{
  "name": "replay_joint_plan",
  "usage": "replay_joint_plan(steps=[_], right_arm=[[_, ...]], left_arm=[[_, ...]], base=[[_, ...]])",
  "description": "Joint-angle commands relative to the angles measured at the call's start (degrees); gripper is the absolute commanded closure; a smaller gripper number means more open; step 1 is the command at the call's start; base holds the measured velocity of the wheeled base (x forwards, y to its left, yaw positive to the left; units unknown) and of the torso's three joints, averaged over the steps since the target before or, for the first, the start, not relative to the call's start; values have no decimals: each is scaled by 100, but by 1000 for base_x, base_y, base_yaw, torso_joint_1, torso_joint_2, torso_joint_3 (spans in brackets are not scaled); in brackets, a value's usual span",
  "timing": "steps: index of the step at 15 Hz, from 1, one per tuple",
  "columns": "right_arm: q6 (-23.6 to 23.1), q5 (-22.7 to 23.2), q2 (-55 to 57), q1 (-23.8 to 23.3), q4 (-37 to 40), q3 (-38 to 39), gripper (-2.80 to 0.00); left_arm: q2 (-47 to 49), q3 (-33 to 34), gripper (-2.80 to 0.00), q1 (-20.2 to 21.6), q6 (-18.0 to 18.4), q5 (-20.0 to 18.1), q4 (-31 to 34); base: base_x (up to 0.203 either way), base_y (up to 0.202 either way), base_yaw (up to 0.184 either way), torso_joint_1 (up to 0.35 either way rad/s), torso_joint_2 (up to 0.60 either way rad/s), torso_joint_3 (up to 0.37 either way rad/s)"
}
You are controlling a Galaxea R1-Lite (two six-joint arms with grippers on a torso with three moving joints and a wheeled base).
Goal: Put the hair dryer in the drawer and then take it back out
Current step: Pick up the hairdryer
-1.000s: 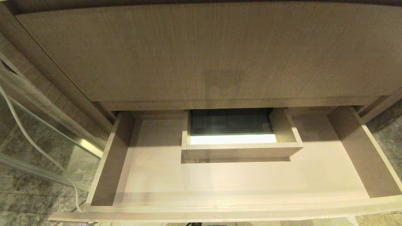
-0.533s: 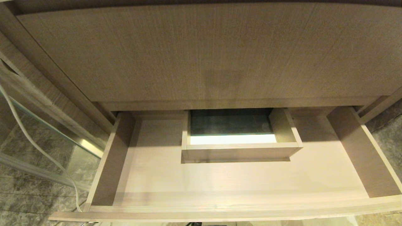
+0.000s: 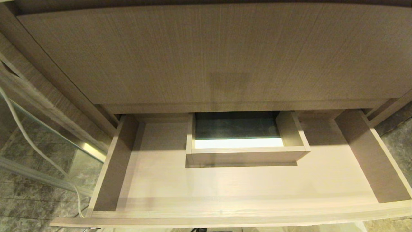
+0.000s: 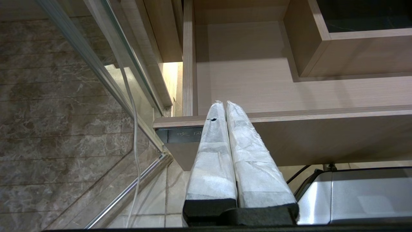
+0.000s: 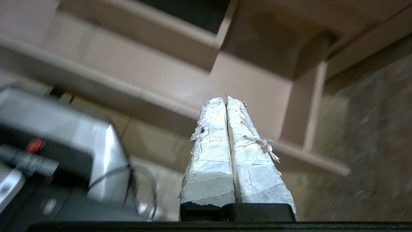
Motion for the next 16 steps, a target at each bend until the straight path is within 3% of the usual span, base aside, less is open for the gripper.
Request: replay_joint_plan(steps=[1,3,5,6,7,9,16], right_arm=[[0,32,-815,53,-115,791,0],[20,44,-948,60,-1270,1923,0],[171,-41,-986,62,-2839,3277,0],[321,-297,-1002,63,-3836,3757,0],[468,-521,-1011,63,-4308,3966,0],[942,-866,-1025,64,-4160,4009,0],[1007,-864,-1026,64,-4274,4037,0]], left_arm=[[6,0,0,0,12,-4,9],[6,-9,0,0,114,-10,24],[6,1,0,0,511,-42,21],[6,6,0,0,601,-65,18],[3,9,0,0,538,-71,26],[6,9,0,0,441,-58,31],[6,0,0,0,547,-75,26]], base=[[0,0,0,0,0,0],[0,0,0,0,0,0],[0,0,0,0,0,0],[0,0,0,0,0,0],[0,0,0,0,0,0],[0,0,0,0,0,0],[0,0,0,0,0,0]])
